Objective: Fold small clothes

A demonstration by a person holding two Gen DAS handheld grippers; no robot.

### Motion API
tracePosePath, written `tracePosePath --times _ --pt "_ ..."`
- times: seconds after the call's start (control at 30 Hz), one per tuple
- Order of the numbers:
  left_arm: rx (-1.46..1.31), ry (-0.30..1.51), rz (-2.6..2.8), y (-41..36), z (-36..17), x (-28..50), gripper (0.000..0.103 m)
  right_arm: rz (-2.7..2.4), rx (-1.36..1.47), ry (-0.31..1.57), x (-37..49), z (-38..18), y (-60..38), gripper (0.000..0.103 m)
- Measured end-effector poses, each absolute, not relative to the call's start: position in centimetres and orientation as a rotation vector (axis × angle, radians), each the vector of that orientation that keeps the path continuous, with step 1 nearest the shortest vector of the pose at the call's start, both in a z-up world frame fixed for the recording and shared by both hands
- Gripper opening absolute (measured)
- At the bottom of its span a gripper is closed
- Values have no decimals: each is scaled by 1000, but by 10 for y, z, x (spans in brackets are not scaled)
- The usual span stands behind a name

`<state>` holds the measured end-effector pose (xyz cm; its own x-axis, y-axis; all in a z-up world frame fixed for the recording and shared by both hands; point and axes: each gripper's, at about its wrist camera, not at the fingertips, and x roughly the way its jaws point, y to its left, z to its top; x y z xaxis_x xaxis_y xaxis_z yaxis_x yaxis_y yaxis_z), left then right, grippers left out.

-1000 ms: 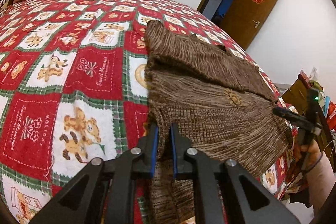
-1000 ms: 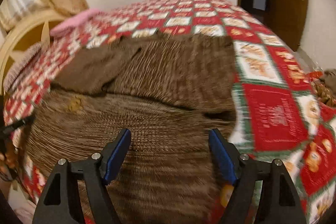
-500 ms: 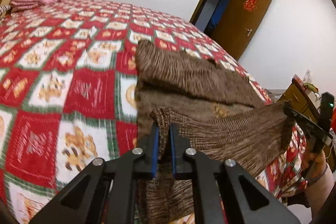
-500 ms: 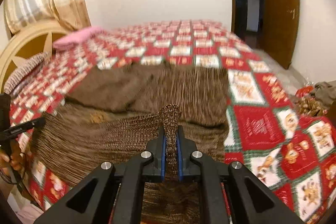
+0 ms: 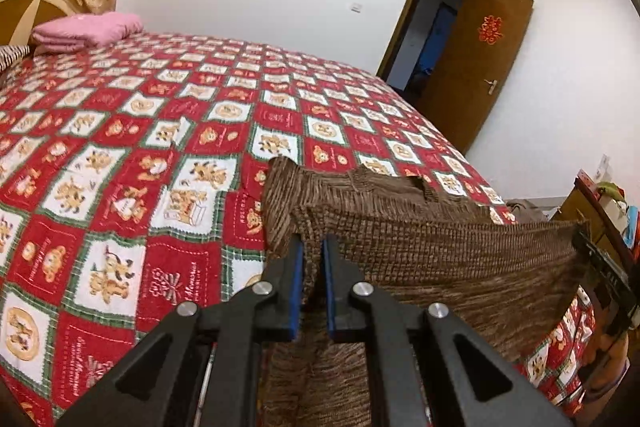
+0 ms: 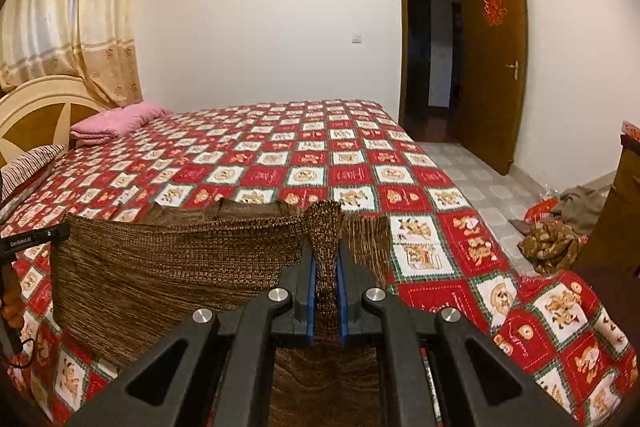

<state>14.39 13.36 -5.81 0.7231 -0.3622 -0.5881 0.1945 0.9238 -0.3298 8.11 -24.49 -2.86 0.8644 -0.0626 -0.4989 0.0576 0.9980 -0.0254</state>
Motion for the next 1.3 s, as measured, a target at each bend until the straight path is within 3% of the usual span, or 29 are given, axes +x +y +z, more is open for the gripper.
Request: tracePosePath --times 1.3 --pt "-204 827 -174 92 -82 291 9 -169 -78 633 239 -67 -277 4"
